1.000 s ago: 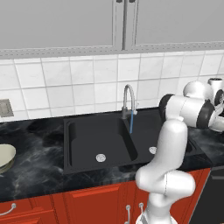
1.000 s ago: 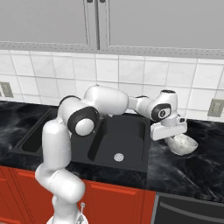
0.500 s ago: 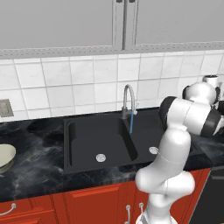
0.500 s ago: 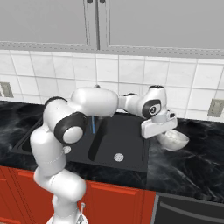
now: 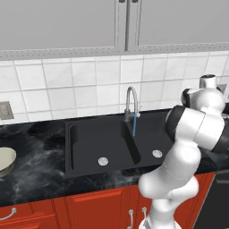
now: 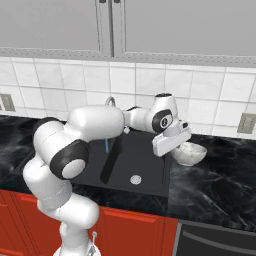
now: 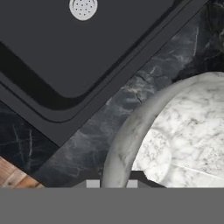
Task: Rinse each bowl for a few seconds and place them down in the sink or on the counter.
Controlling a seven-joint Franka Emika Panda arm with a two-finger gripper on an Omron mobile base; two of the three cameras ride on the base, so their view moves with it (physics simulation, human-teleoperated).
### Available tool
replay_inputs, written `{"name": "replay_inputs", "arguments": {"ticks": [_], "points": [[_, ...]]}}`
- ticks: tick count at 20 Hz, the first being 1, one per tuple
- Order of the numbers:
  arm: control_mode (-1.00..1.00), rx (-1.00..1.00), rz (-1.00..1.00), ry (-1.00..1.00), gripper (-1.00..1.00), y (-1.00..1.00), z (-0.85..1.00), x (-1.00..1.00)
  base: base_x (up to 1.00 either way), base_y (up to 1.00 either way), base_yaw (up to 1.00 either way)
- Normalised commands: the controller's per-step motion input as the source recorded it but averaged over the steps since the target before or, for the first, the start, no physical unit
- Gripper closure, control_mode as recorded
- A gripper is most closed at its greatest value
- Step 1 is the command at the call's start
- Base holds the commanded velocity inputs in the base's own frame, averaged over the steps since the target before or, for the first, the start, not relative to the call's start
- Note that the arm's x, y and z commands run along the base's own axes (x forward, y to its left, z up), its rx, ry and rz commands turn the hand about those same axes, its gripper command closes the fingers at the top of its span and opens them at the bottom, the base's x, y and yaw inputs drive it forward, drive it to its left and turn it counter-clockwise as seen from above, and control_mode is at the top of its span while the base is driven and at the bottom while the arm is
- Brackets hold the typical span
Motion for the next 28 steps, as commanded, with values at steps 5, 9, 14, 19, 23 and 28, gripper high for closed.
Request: {"name": "replay_inputs", "arguments": {"ticks": [5,9,14,19,23,28], "points": [[-1.00,-0.02,0.18,0.00,1.00,0.30,0.11,-0.03,0.00,0.00,0.00],[-1.00,-0.01,0.18,0.02,1.00,0.30,0.12,-0.03,0.00,0.00,0.00],[-1.00,-0.01,0.18,0.03,1.00,0.29,0.16,0.00,0.00,0.00,0.00],[-1.00,0.00,0.18,0.04,1.00,0.28,0.12,0.00,0.00,0.00,0.00],[-1.00,0.00,0.17,0.04,1.00,0.28,0.08,0.00,0.00,0.00,0.00],[-1.00,0.01,0.18,0.04,1.00,0.27,0.06,0.00,0.00,0.00,0.00]]}}
